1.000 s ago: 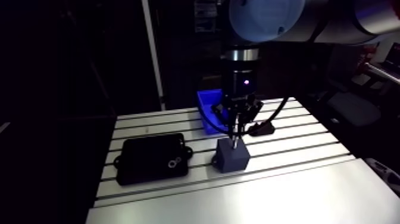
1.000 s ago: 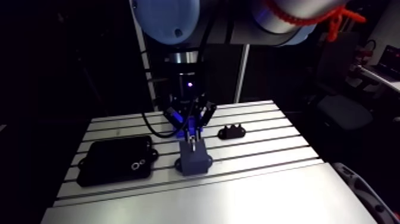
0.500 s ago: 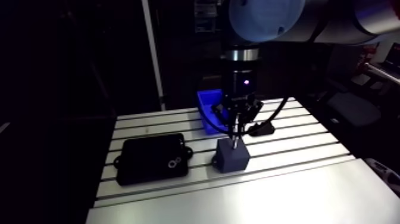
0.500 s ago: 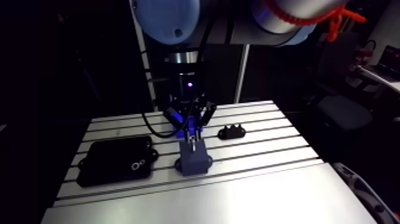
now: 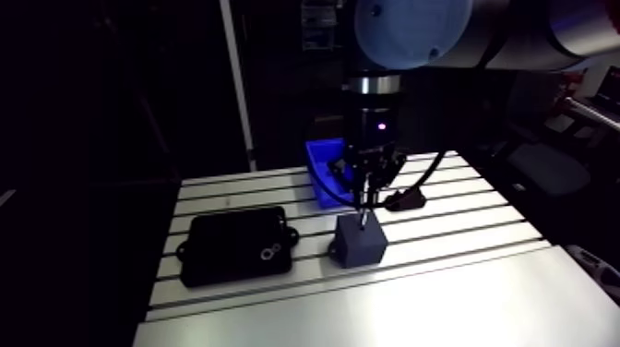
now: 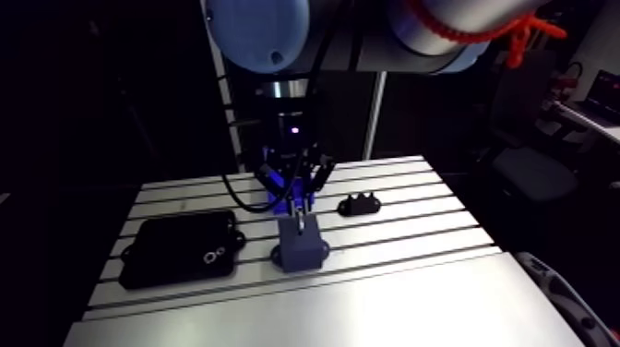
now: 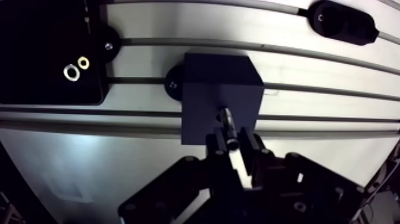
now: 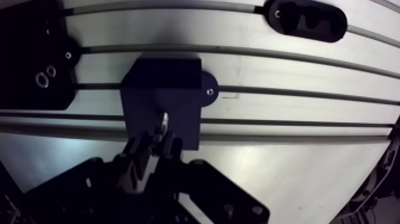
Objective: Pick up the M10 bolt and insert it into the hole until fully seated.
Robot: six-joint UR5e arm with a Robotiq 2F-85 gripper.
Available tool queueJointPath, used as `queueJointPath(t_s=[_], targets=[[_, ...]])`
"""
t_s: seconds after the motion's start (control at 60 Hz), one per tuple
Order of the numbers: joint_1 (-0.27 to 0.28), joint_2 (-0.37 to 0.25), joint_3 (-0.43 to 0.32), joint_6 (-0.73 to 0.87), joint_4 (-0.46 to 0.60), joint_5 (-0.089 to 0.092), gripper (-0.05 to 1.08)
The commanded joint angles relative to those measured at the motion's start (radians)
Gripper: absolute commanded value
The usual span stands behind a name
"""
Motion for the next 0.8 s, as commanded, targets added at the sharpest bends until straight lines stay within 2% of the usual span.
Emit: queueJointPath(t_s=[0.017,0.333,0.8], targets=[[0.001,0.001,-0.002,-0.001,0.006,0.005,1.08],[0.001,-0.007,-0.016,-0.002,0.041,0.006,1.08],[0.001,-0.005,-0.003,-0.002,0.036,0.001,1.08]])
